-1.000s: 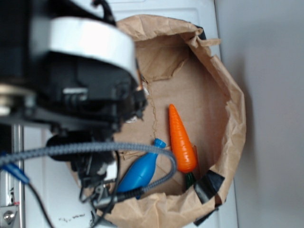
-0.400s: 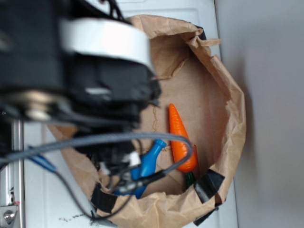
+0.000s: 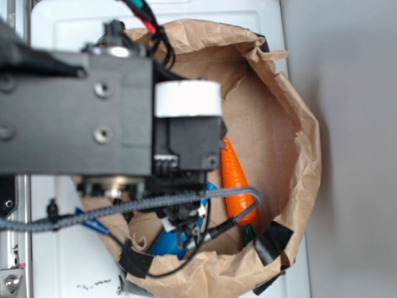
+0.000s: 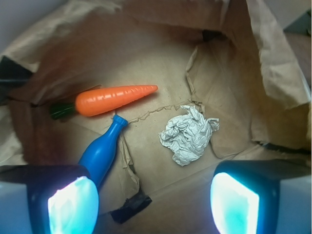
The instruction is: Grab the blue bottle.
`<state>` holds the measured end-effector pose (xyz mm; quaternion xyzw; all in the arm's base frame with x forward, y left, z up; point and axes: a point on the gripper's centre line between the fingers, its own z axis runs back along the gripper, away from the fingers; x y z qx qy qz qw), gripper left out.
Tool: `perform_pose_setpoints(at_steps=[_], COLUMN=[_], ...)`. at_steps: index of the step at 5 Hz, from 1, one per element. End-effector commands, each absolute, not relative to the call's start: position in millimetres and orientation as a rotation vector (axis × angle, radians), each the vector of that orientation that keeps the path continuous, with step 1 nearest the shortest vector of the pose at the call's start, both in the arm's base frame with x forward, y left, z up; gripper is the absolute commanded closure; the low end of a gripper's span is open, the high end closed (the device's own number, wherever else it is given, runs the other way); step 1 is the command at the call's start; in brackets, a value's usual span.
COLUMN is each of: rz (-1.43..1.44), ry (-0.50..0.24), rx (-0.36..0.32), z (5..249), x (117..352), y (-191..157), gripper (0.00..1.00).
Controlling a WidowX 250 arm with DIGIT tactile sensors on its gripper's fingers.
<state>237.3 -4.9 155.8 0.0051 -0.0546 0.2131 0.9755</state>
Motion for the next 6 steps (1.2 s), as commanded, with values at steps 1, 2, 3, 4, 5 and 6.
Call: perform_pose_setpoints(at_steps=[1,2,3,4,5,6], rz=[0.5,0.535,0.539,0.551,0.592,0.631], ry=[-0.114,-0.094,-0.08,-0.089,-0.09,-0.085], rx=[-0.024,-0.021,-0.025,-0.072,-0.113,-0.121], z=[137.1,131.5,122.9,119.4,107.7,95.6], x=[250.4,259.4,257.5,250.9,250.2,250.4], y=[-4.3,-1.6,-6.9,-18.6,-31.6,-44.9], gripper=[0.0,0.0,0.0,0.0,0.0,0.0])
